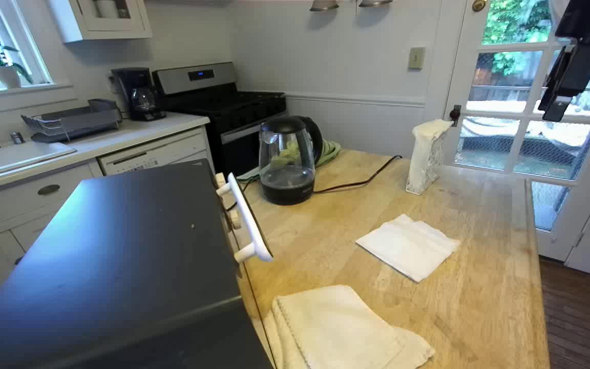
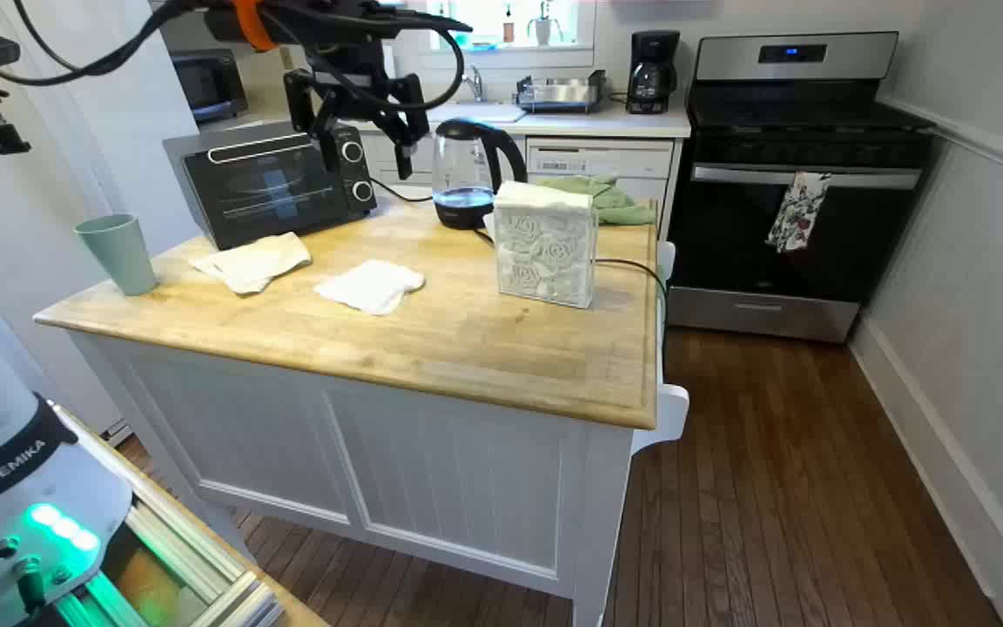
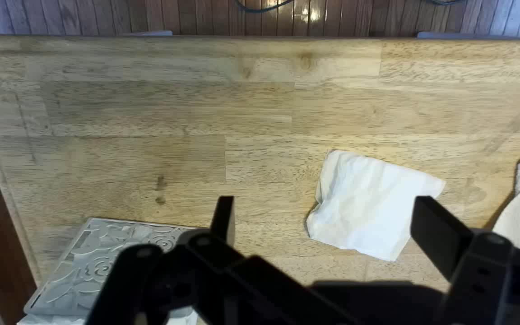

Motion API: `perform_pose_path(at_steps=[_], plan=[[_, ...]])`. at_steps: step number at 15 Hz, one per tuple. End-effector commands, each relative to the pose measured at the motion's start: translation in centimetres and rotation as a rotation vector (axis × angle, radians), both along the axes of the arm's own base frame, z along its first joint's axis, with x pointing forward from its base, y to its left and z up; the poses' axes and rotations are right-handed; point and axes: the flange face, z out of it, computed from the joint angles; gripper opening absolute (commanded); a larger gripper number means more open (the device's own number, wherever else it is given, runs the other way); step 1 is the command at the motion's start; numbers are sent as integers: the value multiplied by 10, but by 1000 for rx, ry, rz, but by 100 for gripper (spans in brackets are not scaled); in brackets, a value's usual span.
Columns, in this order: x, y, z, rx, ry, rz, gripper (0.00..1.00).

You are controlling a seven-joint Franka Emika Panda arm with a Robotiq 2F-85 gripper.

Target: Place the cup next to the kettle cord

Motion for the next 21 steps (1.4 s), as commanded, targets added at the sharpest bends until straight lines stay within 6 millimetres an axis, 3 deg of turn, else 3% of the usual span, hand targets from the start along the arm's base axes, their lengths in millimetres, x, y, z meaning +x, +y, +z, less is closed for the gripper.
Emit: perform_pose_path(at_steps=[1,10,13,16,21], plan=[[0,0,0,0,1,0,100],[0,0,0,0,1,0,100],[10,47,15,48,37,9,100],[13,109,21,38,86,61,100],[9,210,7,99,199,146,100]])
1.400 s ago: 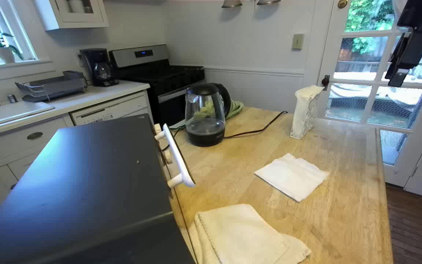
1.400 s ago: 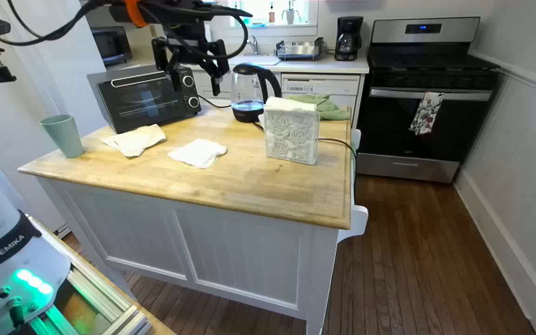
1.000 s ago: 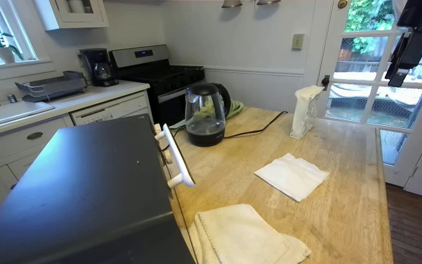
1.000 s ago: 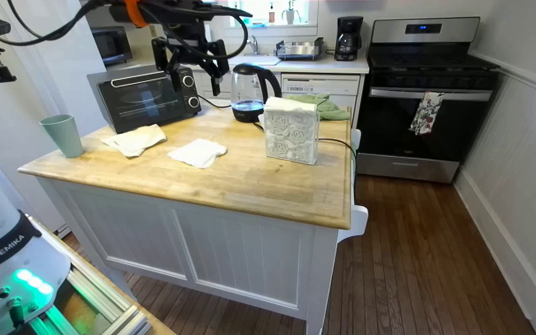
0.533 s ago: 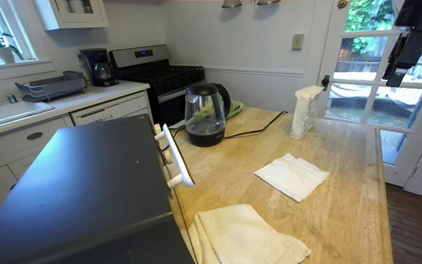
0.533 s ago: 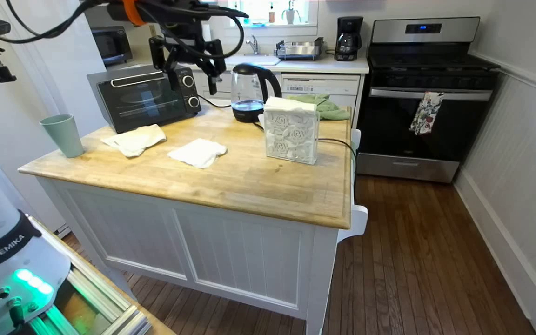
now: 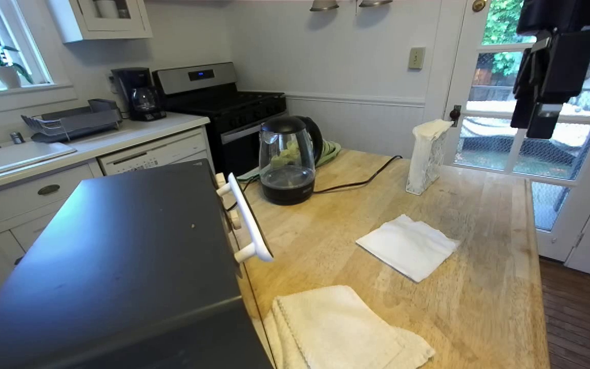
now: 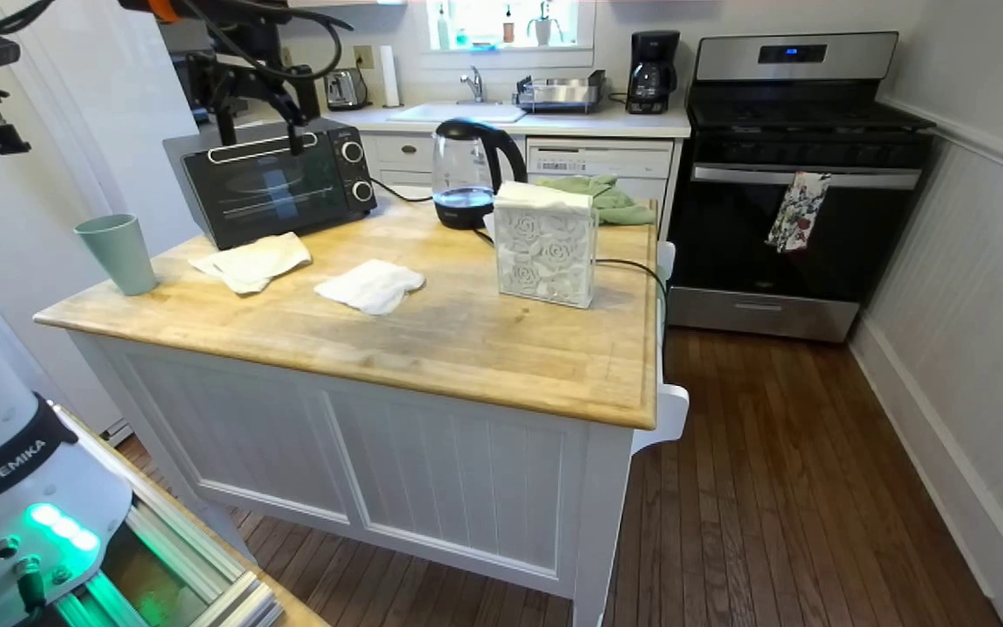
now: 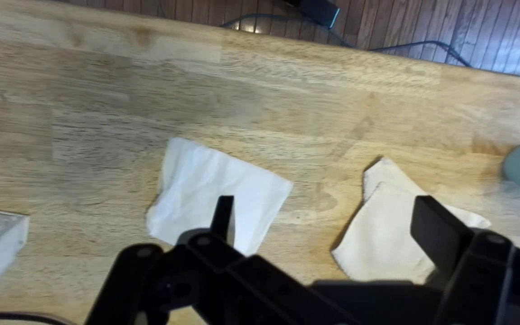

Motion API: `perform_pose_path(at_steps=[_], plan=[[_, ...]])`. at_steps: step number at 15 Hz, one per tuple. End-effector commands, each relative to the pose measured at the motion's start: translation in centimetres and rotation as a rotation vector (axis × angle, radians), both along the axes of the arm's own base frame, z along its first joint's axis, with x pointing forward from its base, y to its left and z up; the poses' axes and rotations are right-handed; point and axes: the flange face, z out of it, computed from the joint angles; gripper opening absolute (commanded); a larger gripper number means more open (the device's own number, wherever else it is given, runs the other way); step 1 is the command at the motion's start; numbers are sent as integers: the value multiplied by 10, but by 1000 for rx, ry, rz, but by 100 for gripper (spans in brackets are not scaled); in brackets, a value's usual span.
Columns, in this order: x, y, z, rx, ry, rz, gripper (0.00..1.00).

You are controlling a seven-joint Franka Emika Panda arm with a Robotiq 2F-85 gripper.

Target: Place the cup next to the kettle cord

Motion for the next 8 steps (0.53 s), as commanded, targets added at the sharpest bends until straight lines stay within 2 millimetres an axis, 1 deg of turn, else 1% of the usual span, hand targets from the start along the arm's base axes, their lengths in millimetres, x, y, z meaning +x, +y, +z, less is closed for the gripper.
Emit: perform_pose_path(at_steps=[1,2,4,6,8], plan=[[-3,59,-11,53,67,29,100],[-3,76,-17,92,68,105,100],[-1,106,-27,119,67,149,100],[-2,132,-36,96,-1,282,100],[7,146,-50,106,-62,377,100]])
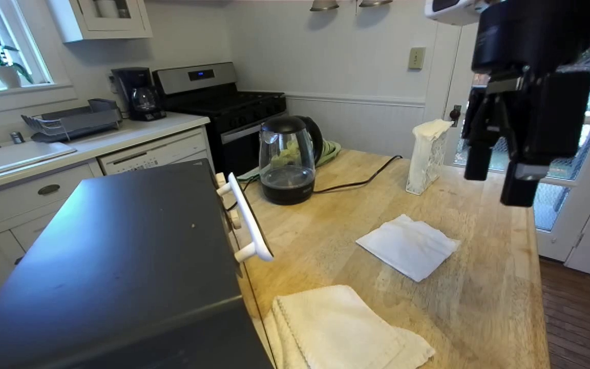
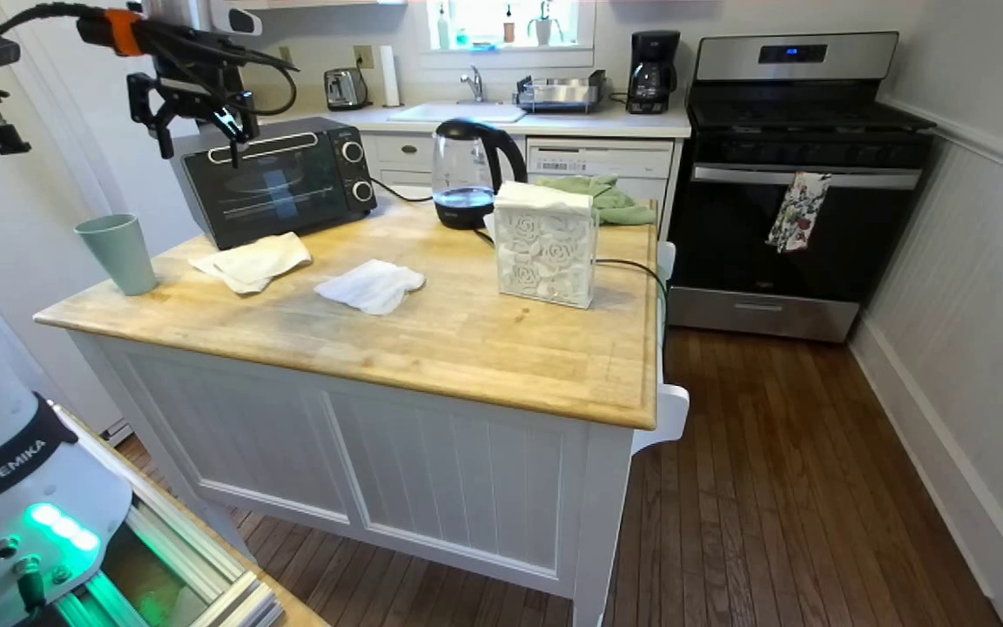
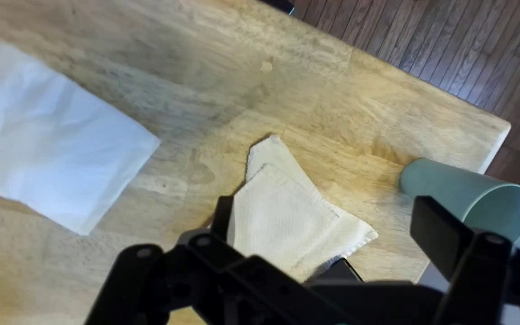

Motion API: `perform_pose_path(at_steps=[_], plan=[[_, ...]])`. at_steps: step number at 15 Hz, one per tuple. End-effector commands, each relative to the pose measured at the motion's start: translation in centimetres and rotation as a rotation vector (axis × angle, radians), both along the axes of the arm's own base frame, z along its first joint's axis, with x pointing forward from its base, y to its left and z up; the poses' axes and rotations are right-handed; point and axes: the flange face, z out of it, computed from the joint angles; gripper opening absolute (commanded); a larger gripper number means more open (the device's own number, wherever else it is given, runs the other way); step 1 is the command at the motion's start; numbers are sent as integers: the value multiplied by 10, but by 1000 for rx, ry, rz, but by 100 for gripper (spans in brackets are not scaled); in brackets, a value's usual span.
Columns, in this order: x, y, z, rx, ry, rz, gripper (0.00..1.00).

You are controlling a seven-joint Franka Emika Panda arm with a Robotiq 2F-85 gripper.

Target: Place the cup next to the kettle cord

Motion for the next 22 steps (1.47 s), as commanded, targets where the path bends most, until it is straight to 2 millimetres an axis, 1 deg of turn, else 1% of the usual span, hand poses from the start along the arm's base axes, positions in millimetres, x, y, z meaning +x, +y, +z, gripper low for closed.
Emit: perform_pose_path(at_steps=[1,2,4,8,9,10,11,14,16,19,22], plan=[[2,10,-5,3,-30,48,100],[4,17,-12,6,-46,82,100],[7,19,-20,6,-51,110,100],[8,19,-21,7,-53,119,100],[12,24,-24,10,-49,86,100],[9,34,-27,44,-25,83,100],[6,41,-30,45,-45,71,100],[-9,58,-38,100,-48,57,100],[-19,66,-49,158,-51,61,100],[-34,86,-68,242,-84,57,100],[-45,104,-81,335,-119,40,100]])
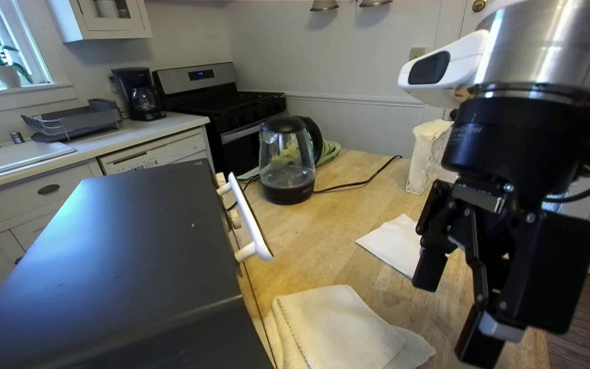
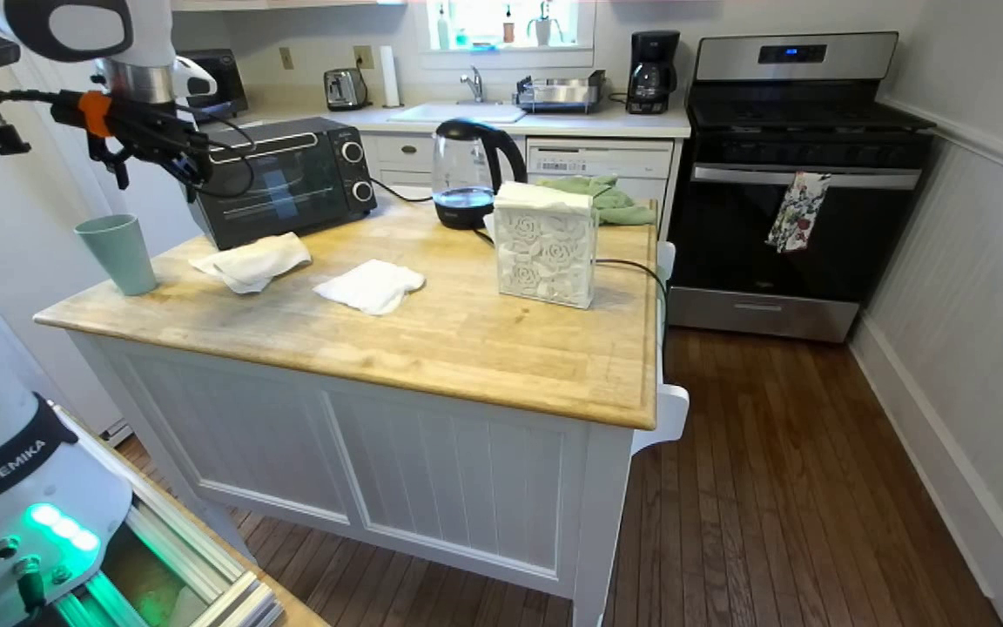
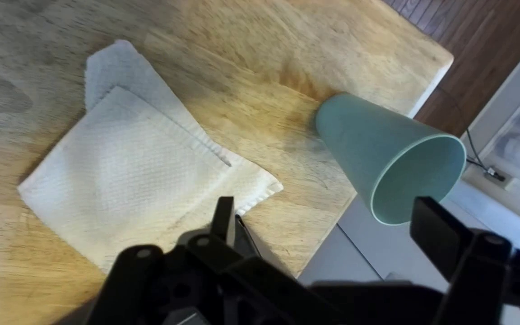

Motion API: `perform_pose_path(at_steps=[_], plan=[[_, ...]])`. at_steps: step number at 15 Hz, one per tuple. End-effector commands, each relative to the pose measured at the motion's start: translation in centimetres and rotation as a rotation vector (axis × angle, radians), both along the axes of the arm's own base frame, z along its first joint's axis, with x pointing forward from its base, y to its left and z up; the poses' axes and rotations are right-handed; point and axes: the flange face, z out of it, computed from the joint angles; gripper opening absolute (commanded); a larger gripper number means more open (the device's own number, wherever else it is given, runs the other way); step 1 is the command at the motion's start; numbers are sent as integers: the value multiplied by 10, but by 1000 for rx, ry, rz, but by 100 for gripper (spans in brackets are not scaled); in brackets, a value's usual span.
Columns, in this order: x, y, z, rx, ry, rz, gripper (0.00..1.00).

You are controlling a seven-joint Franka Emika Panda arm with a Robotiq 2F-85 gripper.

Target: Place the cup next to the kettle cord

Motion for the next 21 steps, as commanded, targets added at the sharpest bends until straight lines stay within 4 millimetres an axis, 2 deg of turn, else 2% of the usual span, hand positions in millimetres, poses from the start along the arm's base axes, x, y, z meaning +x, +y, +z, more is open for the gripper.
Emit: perform_pose_path(at_steps=[1,5,12,13,14,16,21], plan=[[-11,16,-18,102,-37,-9,100],[-15,22,-36,225,-24,26,100],[-14,37,-86,212,73,-5,100],[-14,37,-88,218,81,4,100],[-22,32,-79,202,78,14,100],[-20,34,-86,198,93,12,100],[-13,38,-86,236,96,18,100]])
